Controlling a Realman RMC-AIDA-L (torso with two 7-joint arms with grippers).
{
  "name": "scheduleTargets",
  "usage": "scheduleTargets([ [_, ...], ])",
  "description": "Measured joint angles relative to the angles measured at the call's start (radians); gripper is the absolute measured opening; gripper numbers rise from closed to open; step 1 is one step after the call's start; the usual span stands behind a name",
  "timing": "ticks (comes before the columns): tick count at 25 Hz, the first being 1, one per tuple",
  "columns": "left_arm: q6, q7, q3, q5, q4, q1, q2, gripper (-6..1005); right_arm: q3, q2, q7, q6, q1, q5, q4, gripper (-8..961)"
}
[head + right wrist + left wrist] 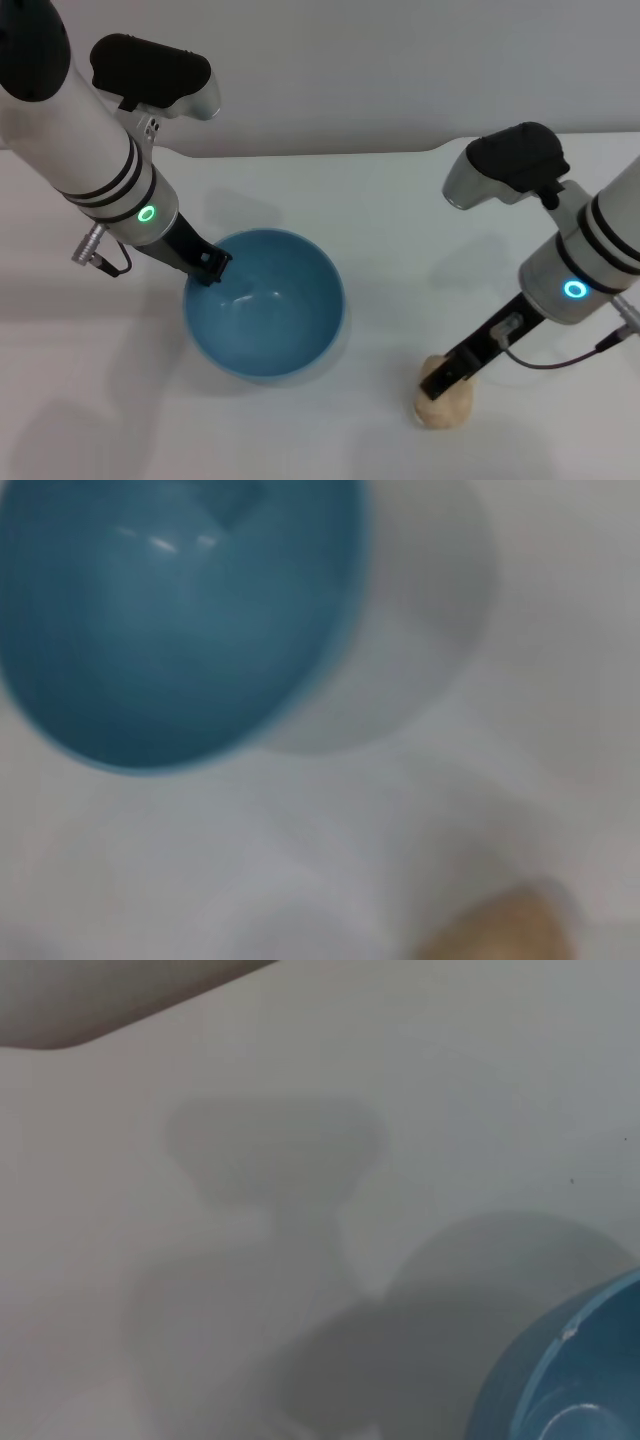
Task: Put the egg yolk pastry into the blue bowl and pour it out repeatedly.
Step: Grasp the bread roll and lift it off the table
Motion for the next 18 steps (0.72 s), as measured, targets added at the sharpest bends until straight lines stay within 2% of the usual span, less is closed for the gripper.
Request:
scheduleTargets([
  [5, 0.000, 0.000, 0.000, 0.000, 0.000, -0.002, 0.000, 17, -0.001, -0.001, 0.027, 0.021, 0.009, -0.074, -0.009, 620],
  [11, -0.001, 0.000, 0.000, -0.005, 0.000, -0.003, -0.001, 19, -0.022, 0.005, 0.027, -0.030, 0.014, -0.064, 0.014, 619],
  [18, -0.002, -0.001, 0.004, -0.006, 0.000, -0.004, -0.004, 20, -0.119, 0.008, 0.027, -0.124, 0.061, -0.016, 0.138, 594],
])
